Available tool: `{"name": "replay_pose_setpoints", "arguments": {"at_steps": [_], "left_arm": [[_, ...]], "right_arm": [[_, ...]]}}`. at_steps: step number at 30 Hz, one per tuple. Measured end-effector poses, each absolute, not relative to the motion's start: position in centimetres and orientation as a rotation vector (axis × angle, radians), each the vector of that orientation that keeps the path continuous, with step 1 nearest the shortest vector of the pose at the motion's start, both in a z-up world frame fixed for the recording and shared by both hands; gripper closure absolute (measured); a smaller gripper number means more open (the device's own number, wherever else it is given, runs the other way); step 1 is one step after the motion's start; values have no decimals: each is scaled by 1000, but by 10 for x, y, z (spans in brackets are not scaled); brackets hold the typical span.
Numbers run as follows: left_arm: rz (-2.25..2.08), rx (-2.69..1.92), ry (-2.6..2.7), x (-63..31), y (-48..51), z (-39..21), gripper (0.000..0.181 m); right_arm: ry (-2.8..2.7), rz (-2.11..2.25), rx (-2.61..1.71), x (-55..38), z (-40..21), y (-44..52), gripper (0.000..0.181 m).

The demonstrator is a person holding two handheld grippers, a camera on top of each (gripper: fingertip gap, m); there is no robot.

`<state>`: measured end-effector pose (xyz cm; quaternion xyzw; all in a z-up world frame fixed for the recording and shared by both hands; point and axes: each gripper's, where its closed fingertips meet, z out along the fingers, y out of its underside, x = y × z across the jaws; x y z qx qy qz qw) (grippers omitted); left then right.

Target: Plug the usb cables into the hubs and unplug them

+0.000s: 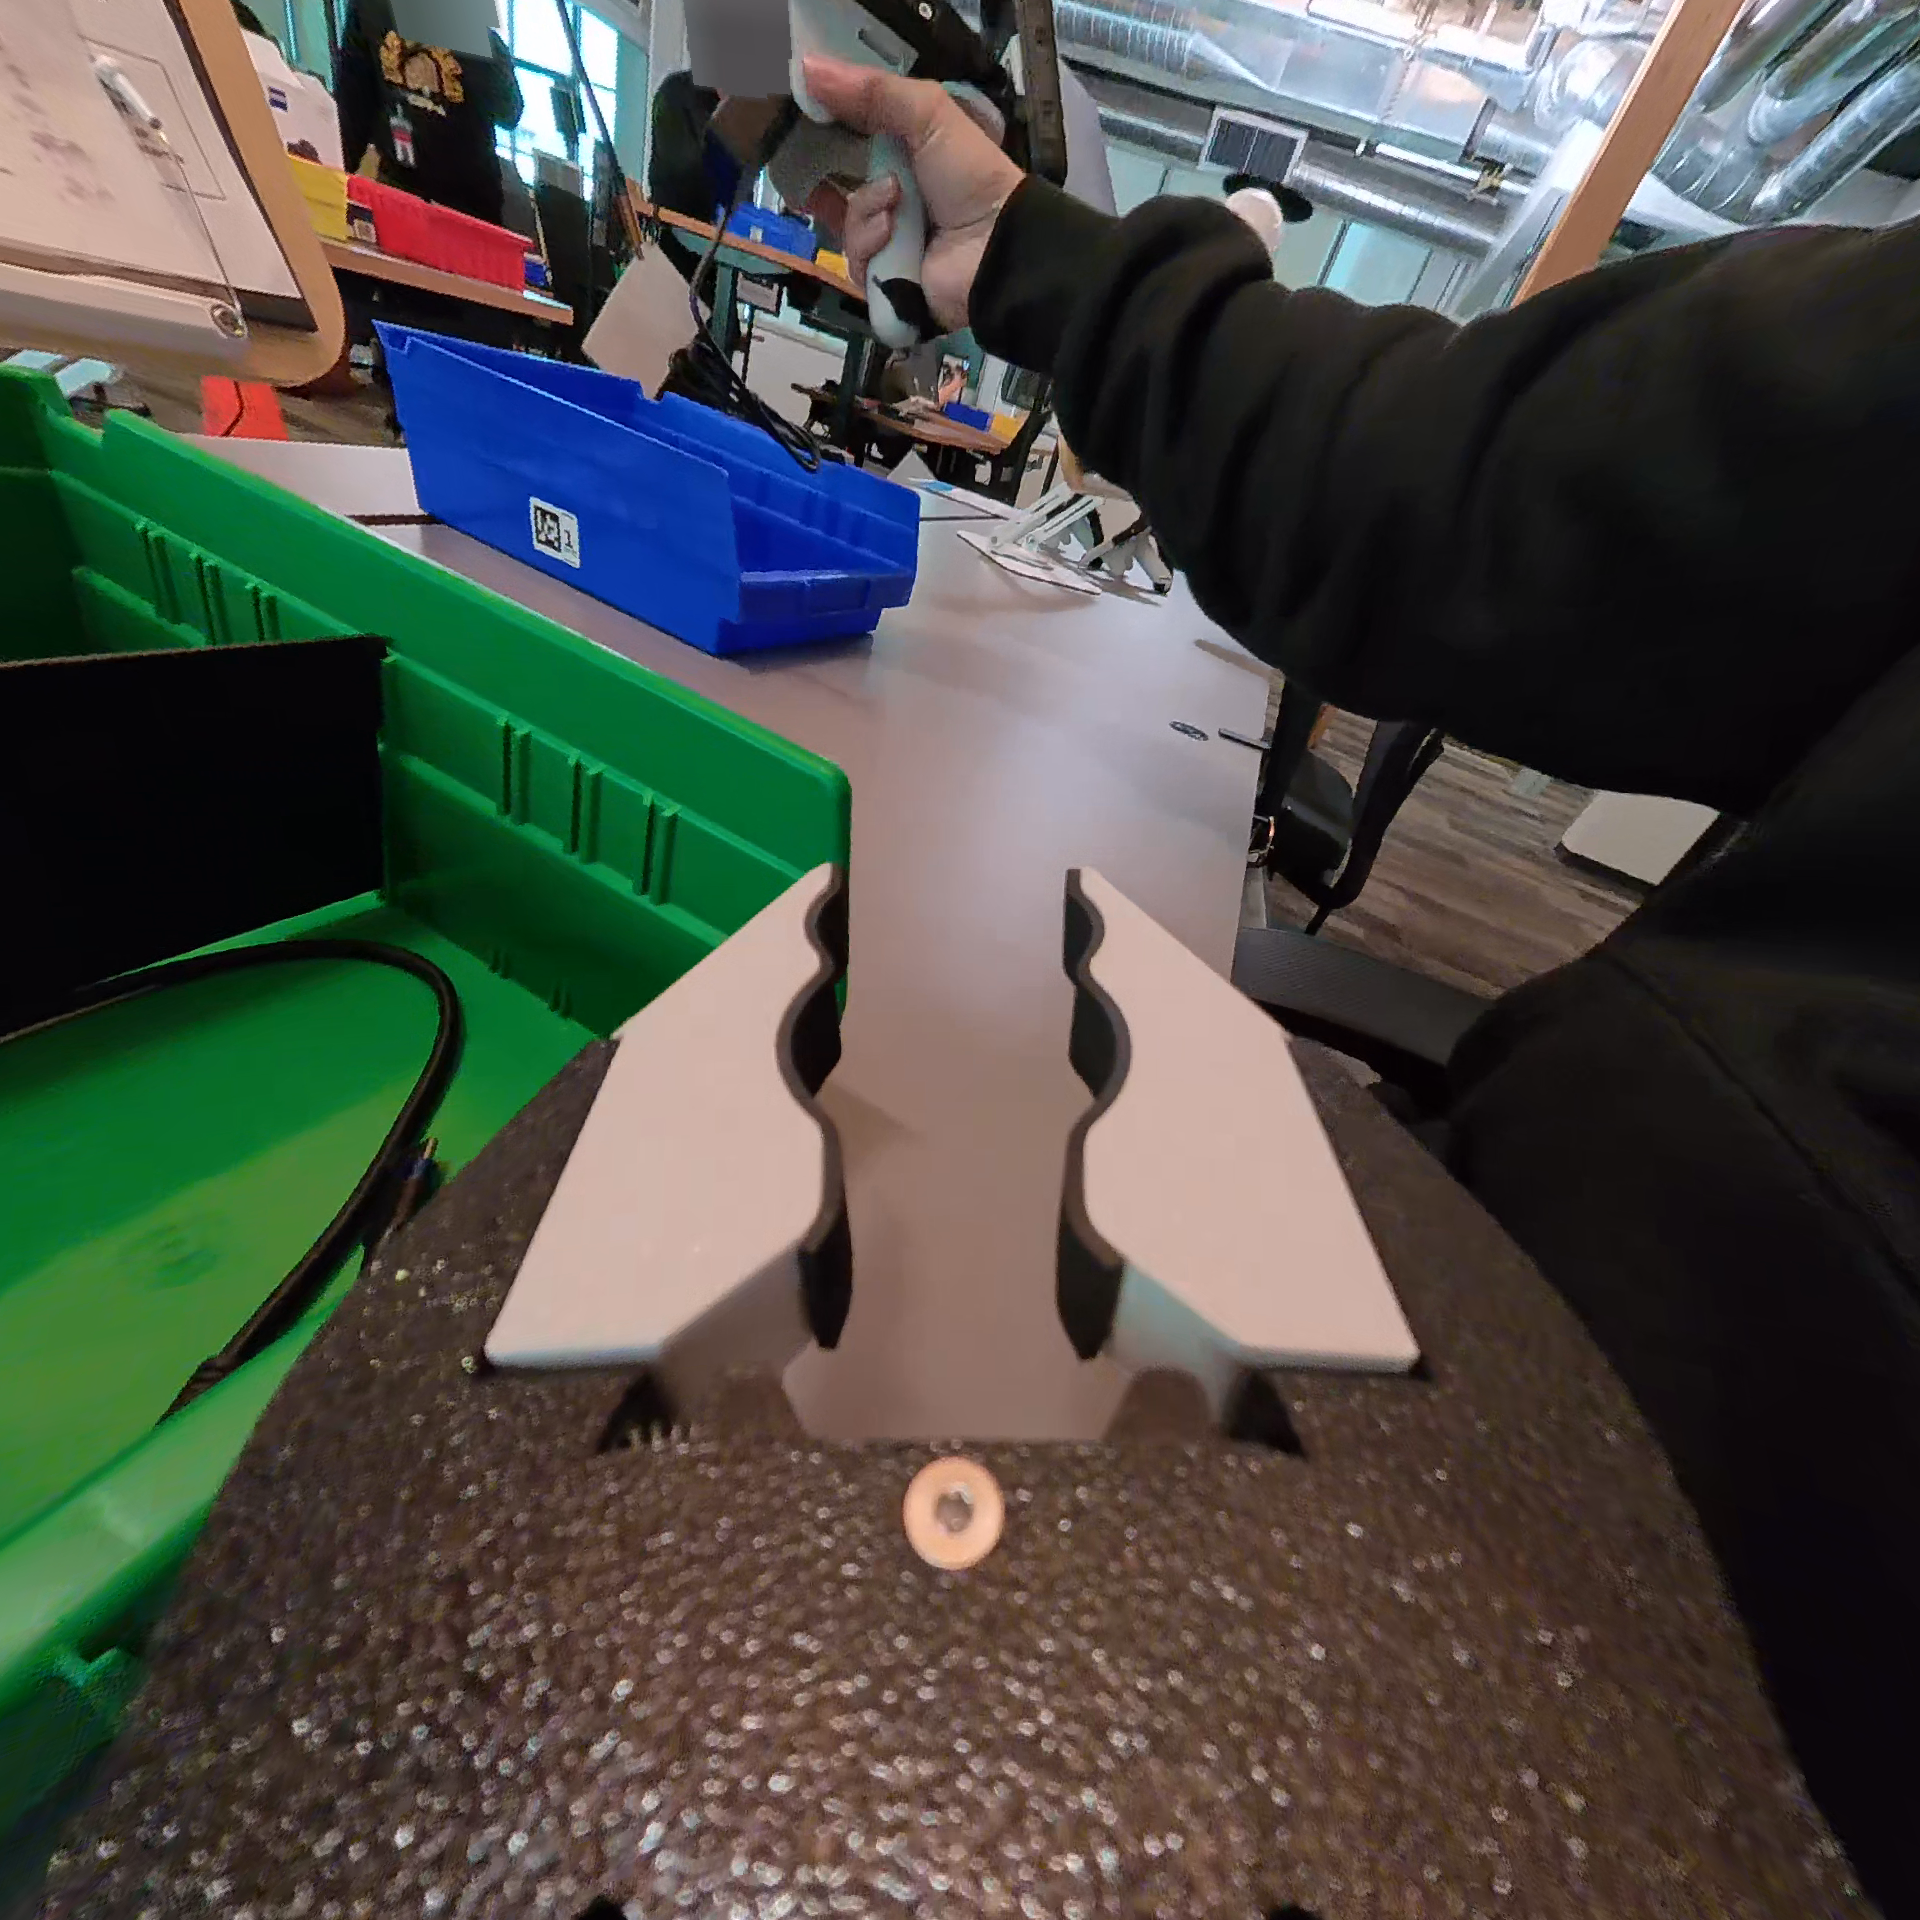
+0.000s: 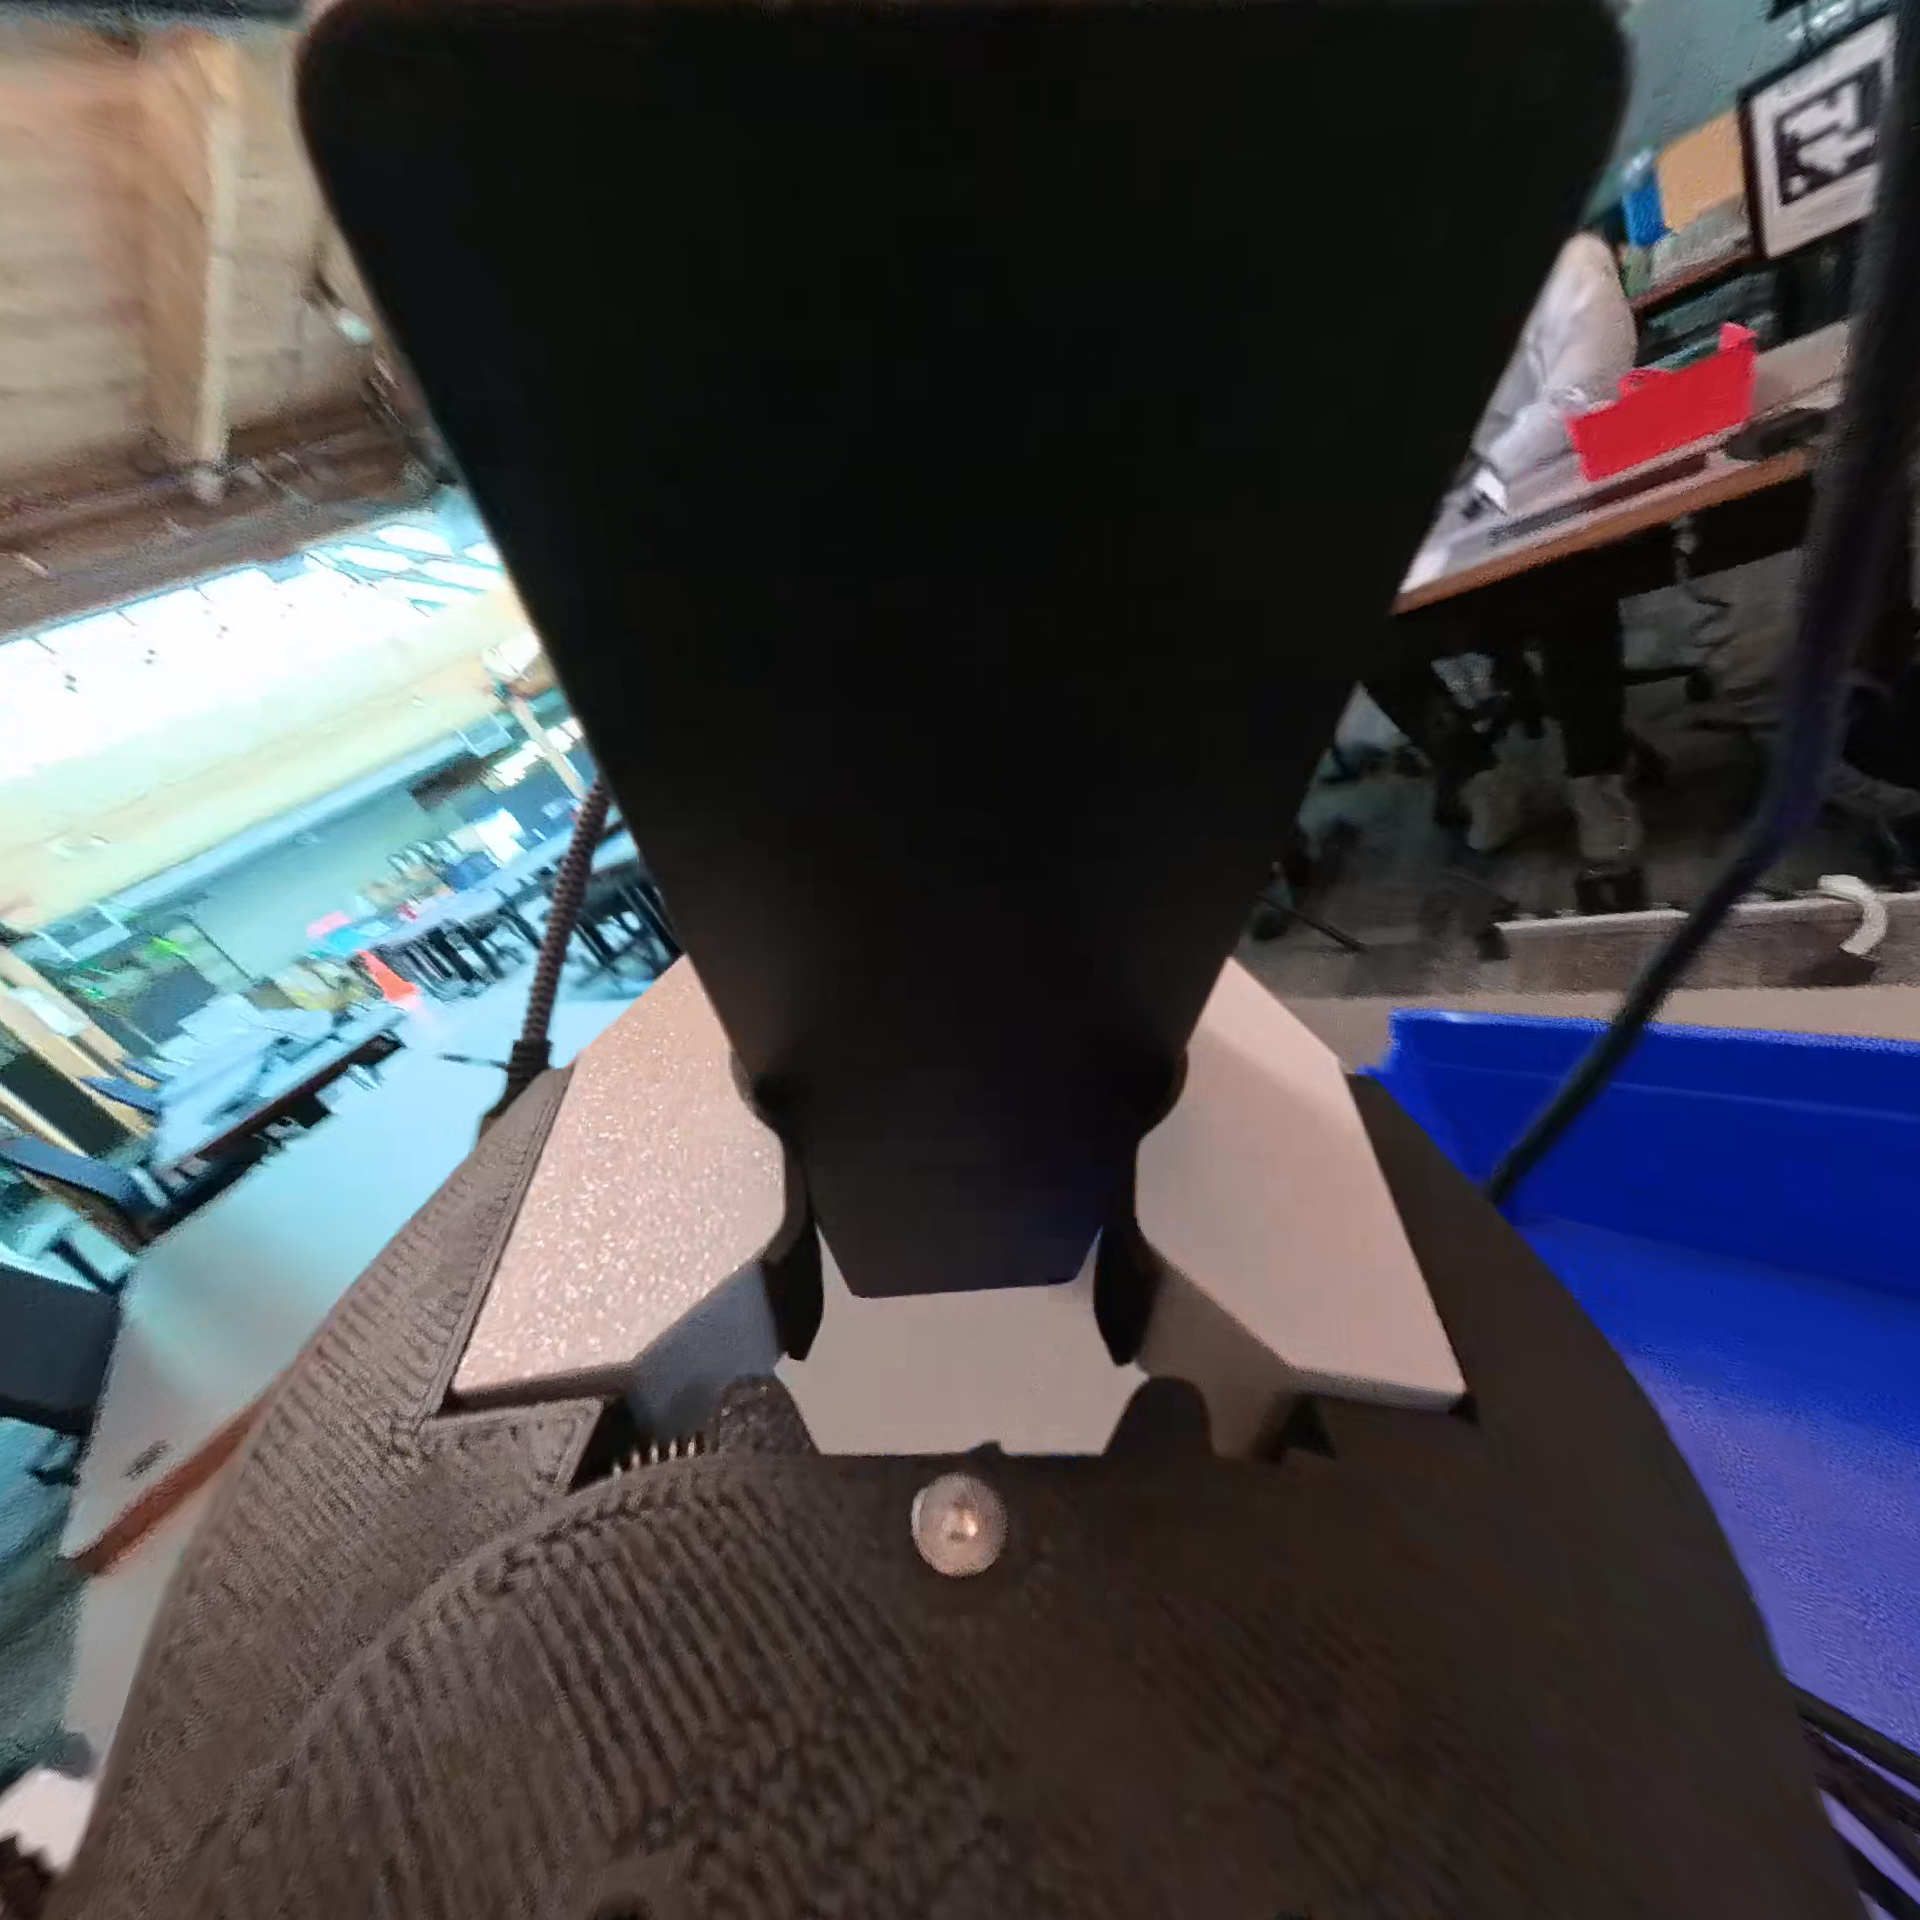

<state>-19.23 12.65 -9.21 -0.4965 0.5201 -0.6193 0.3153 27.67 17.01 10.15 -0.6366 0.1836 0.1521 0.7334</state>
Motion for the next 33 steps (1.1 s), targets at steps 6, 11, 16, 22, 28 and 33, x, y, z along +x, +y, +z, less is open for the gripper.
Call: {"name": "replay_pose_setpoints", "arguments": {"at_steps": [6,11,16,22,28,33], "left_arm": [[-1688,-1312,1316,-195,132,-88,144],[-1732,-1312,1276,-197,136,-85,145],[-1763,-1307,1259,-199,138,-83,146],[-1762,-1306,1276,-198,136,-84,145],[-1775,-1313,1258,-199,138,-83,146],[-1771,-1313,1273,-198,135,-84,146]], "right_arm": [[394,411,-1262,257,150,176,119],[404,437,-1152,253,188,169,118],[381,396,-1116,245,220,163,118],[311,231,-1167,236,251,159,118],[274,219,-1148,232,271,152,118],[271,226,-1217,236,251,160,117]]}}
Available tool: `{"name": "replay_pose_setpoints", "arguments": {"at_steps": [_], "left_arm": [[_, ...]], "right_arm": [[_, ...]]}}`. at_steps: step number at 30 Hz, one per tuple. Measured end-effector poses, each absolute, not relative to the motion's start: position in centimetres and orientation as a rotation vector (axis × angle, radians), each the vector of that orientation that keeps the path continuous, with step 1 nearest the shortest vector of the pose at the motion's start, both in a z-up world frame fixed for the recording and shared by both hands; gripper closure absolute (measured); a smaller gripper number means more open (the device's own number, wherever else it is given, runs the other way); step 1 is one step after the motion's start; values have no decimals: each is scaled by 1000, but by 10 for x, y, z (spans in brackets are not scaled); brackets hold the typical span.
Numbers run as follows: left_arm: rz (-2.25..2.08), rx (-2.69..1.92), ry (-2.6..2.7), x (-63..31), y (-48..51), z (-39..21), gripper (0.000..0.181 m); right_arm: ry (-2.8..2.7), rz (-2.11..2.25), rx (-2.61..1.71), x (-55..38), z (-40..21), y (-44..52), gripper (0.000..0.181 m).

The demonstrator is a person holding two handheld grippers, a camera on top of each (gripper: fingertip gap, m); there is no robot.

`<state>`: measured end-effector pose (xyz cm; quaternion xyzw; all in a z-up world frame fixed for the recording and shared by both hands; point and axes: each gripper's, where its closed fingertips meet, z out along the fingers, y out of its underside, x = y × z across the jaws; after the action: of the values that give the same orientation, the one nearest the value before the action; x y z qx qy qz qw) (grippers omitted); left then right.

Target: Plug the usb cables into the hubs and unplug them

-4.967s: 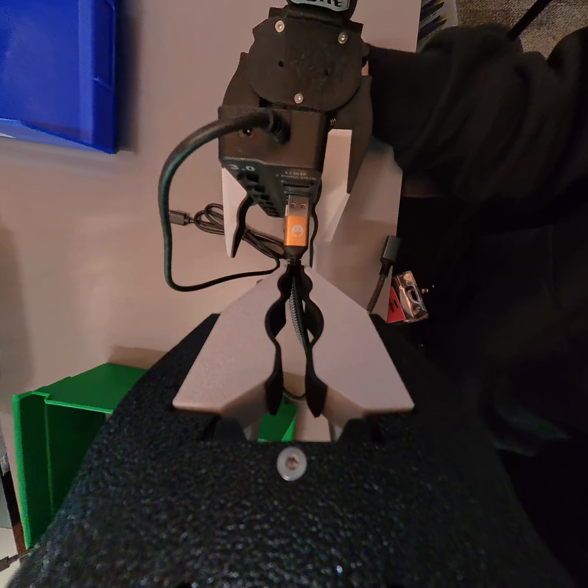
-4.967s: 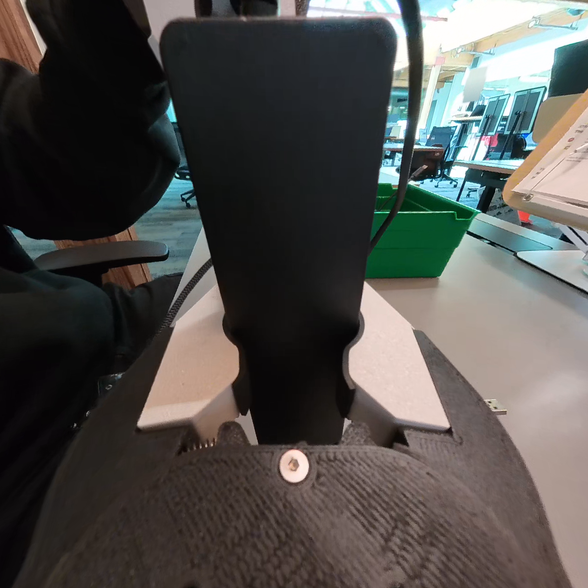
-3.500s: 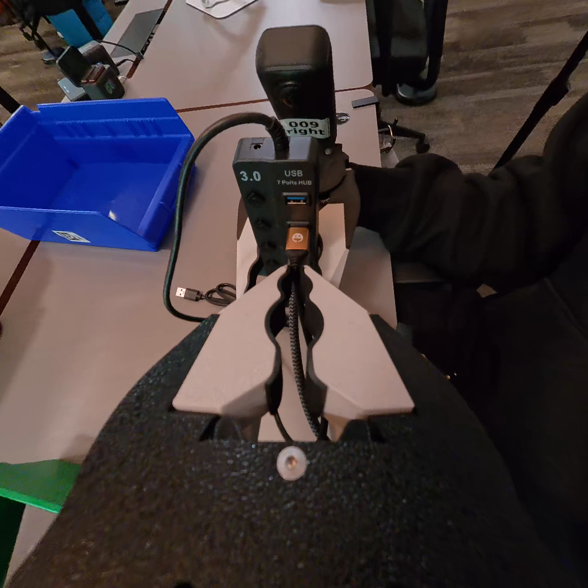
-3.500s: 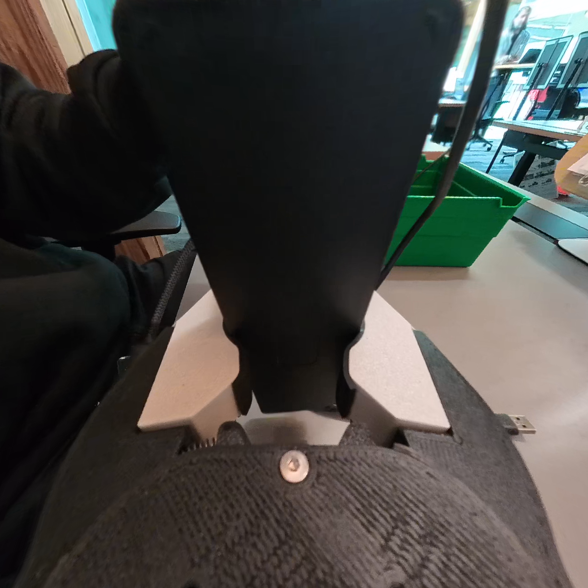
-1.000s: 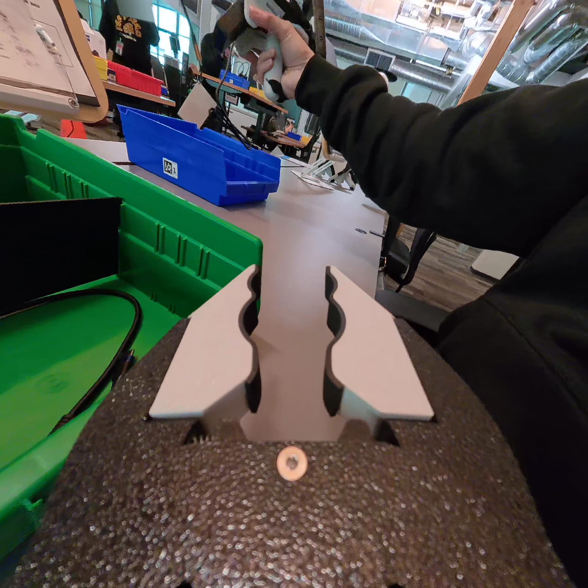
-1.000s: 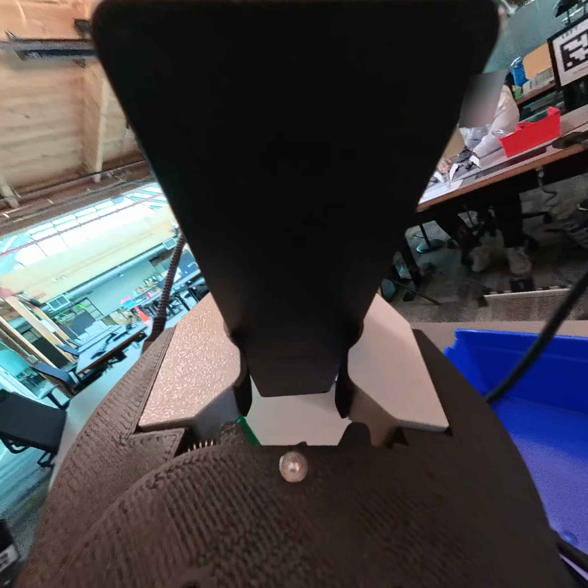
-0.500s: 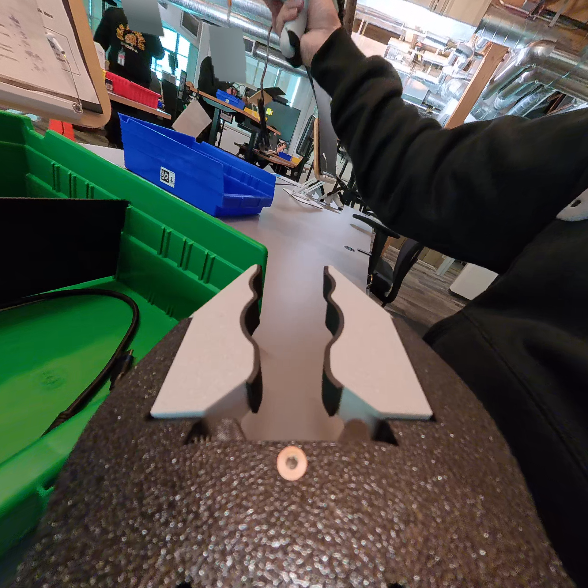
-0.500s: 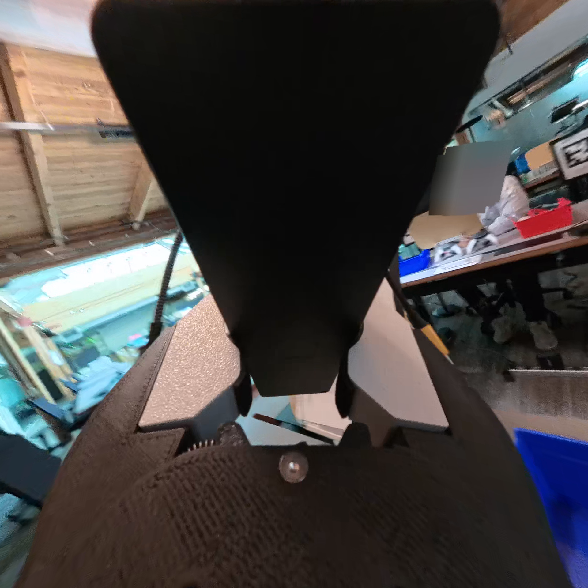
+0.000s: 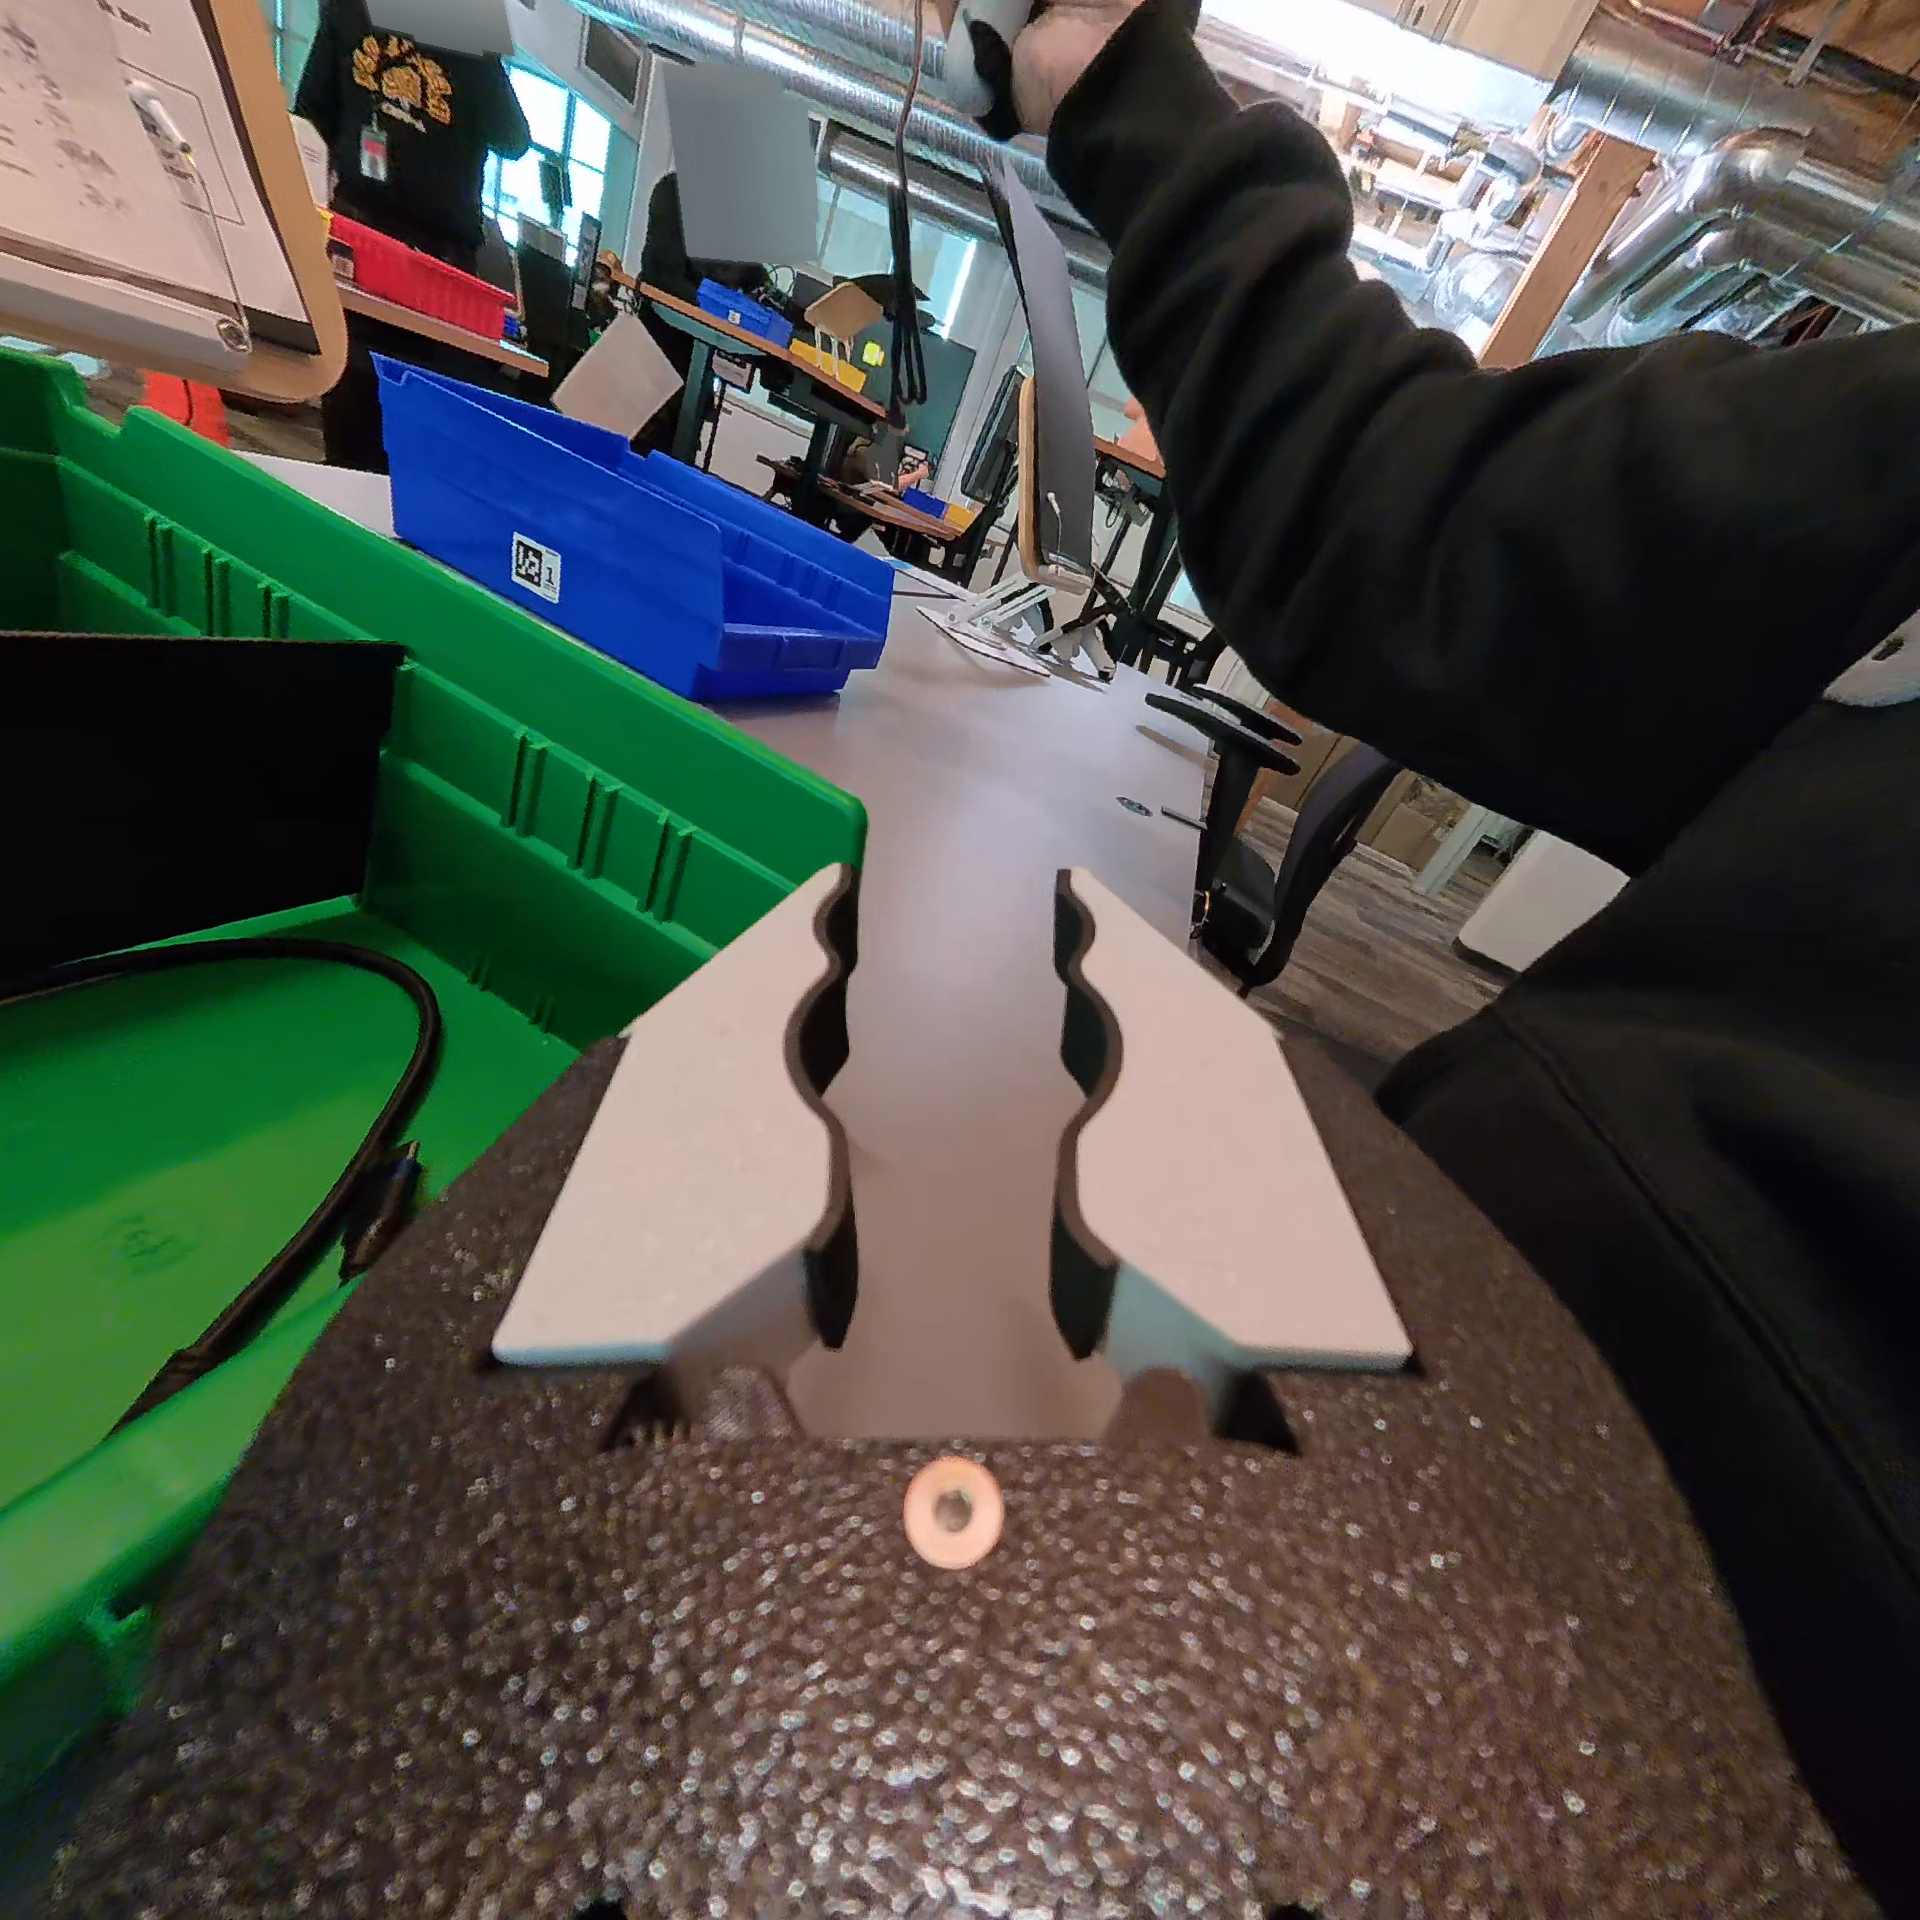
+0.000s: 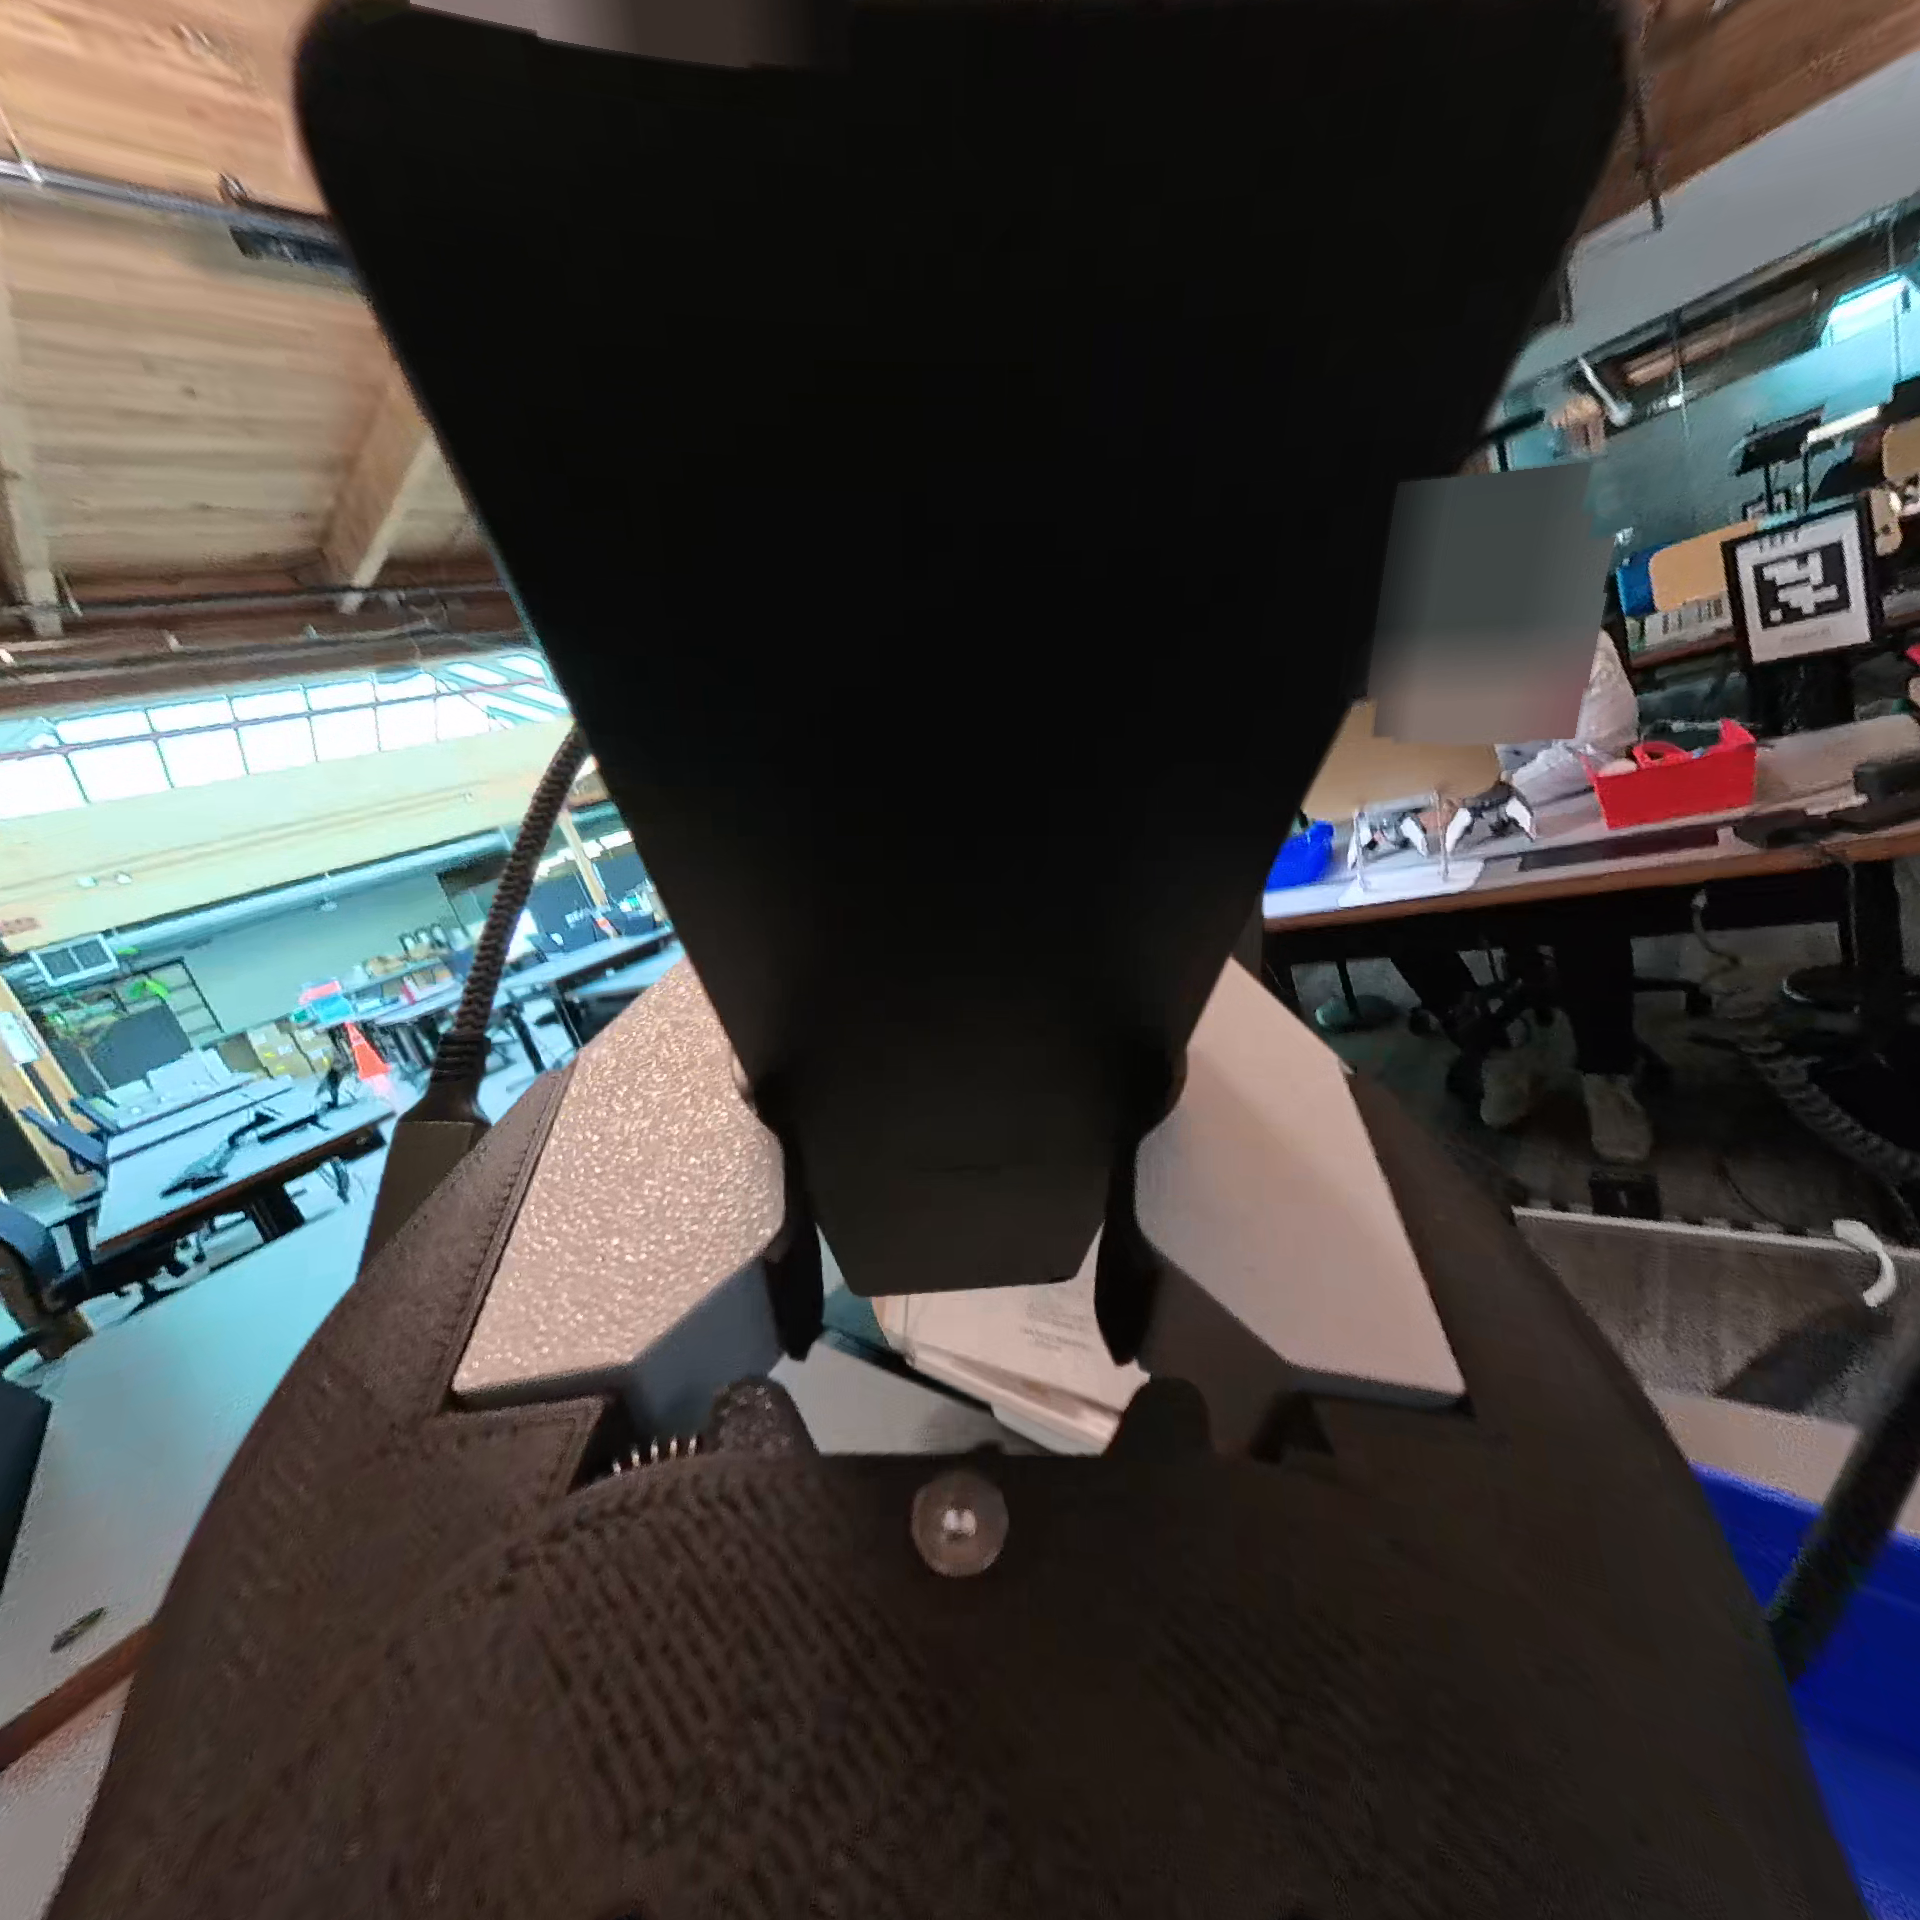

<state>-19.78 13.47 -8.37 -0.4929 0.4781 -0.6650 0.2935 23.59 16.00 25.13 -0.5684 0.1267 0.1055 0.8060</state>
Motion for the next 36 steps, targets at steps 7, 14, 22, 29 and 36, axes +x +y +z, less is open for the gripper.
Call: {"name": "replay_pose_setpoints", "arguments": {"at_steps": [7,14,22,29,36], "left_arm": [[-1782,-1315,1279,-196,132,-84,146],[-1765,-1309,1278,-197,132,-84,147],[-1752,-1317,1299,-195,130,-86,147],[-1746,-1325,1294,-195,131,-86,147],[-1749,-1337,1294,-194,132,-87,147]], "right_arm": [[463,152,-1324,291,170,166,119],[739,162,-1359,339,81,158,118],[843,50,-1702,349,-20,154,118],[832,-111,-1991,346,-83,143,118],[844,-114,-1958,353,-85,142,118]]}}
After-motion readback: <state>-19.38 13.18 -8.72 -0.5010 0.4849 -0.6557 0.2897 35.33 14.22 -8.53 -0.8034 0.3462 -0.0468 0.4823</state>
